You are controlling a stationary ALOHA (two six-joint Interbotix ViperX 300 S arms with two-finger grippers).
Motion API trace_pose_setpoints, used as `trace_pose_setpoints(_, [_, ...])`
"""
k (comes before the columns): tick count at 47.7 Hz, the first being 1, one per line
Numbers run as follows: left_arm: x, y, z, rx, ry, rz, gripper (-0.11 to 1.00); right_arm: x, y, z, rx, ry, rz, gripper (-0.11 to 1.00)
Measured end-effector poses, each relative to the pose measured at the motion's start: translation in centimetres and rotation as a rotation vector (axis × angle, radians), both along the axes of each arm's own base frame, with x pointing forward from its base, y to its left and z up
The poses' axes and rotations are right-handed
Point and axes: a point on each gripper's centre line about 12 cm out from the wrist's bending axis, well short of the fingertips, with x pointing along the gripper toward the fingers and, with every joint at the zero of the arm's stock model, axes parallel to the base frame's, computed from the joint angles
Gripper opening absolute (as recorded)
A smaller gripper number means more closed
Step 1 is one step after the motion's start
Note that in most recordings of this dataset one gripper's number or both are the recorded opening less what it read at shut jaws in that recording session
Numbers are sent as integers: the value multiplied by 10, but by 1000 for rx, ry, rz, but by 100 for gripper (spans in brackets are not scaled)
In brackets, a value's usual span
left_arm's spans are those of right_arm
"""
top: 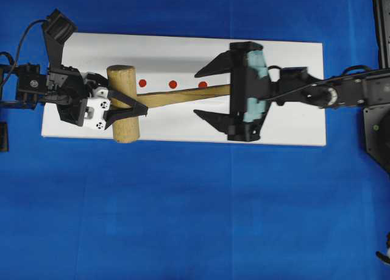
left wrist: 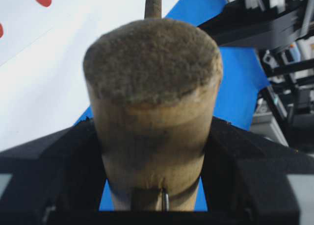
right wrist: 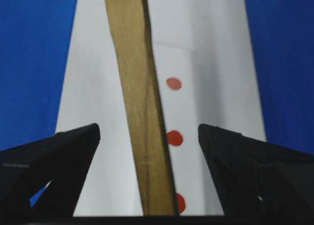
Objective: Hit the mark with a hammer.
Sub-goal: 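Open the left gripper off the mallet head and retract the left arm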
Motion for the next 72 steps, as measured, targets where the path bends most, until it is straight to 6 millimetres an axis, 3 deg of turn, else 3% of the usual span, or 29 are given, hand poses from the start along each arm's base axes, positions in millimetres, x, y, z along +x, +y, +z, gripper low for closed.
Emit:
trace_pose_setpoints(12, [4, -3, 6, -7, -15, -8, 45, 7, 0, -12, -6, 30, 1, 88])
trace_pose_setpoints(16, [4, -4, 7, -7, -19, -9, 45, 8, -1, -11, -17, 27, 0, 83])
trace_pose_setpoints(19, [4, -4, 7, -5, -22, -11, 45, 8, -2, -11, -24, 24, -5, 69])
trace_pose_setpoints(26, [6, -7, 10, -2, -43, -20, 45, 8, -3, -11, -32, 23, -2, 23])
trace_pose_setpoints(30, [6, -7, 11, -2, -48, -20, 45, 8, 1, -11, -39, 27, 17, 8])
trace_pose_setpoints(52, [6, -7, 12, -10, -51, -19, 46, 8, 3, -12, -31, 35, 31, 7])
trace_pose_setpoints(54, [6, -7, 11, -8, -49, -20, 52, 8, 3, -13, -29, 35, 31, 7])
trace_pose_setpoints(58, [7, -8, 12, 6, -52, -27, 76, 8, 3, -13, -23, 37, 31, 7])
trace_pose_setpoints(61, [7, -8, 12, 14, -51, -32, 88, 8, 2, -13, -21, 37, 29, 7])
trace_pose_setpoints(72, [4, -9, 12, 22, -35, -39, 86, 3, 3, -8, -16, 26, 30, 7])
